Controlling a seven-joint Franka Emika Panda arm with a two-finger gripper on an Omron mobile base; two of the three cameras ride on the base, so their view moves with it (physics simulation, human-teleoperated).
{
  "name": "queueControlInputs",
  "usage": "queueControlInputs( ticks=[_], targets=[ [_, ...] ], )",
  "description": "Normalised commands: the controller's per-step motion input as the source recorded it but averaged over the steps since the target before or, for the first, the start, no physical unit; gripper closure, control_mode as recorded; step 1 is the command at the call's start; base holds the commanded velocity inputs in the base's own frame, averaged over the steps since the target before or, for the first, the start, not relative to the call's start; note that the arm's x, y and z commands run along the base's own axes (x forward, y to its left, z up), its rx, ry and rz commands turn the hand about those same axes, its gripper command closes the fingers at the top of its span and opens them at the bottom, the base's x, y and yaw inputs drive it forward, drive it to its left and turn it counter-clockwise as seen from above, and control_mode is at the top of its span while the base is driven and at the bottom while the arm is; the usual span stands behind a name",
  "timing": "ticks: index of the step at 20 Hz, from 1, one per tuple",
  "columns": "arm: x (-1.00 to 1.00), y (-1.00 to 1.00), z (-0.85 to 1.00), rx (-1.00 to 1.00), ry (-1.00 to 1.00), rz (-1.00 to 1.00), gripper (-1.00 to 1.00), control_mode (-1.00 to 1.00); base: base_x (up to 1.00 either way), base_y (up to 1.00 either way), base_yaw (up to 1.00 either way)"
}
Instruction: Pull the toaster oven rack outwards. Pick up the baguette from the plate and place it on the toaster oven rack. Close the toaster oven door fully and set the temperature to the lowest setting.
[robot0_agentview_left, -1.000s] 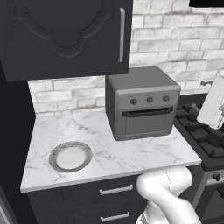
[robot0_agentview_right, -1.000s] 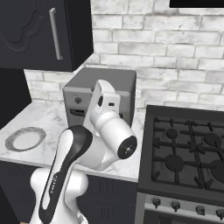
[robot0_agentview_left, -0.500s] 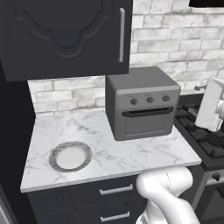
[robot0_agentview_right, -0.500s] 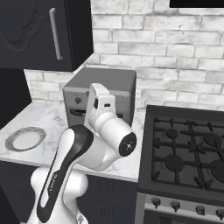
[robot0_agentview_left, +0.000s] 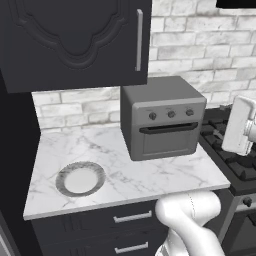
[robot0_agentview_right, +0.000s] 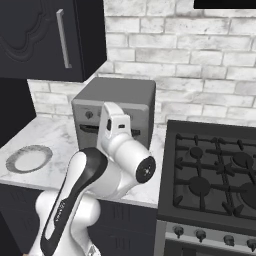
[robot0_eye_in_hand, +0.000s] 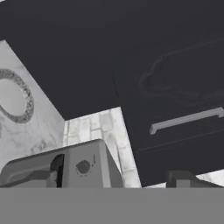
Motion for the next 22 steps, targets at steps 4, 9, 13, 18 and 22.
queueControlInputs(
  ticks=[4,9,13,18,22],
  targets=[
    [0.00,0.24,-0.23,-0.08,0.00,0.00,-1.00,-1.00,0.00,0.00,0.00],
    [0.00,0.18,-0.16,-0.08,0.01,0.00,-1.00,-1.00,0.00,0.00,0.00],
    [0.00,0.07,-0.27,-0.01,0.09,-0.08,-1.00,-1.00,0.00,0.00,0.00],
    [0.05,0.06,-0.33,0.00,0.11,-0.09,-1.00,-1.00,0.00,0.00,0.00],
    [0.20,0.14,-0.33,0.00,0.09,-0.06,-1.00,-1.00,0.00,0.00,0.00]
  ],
)
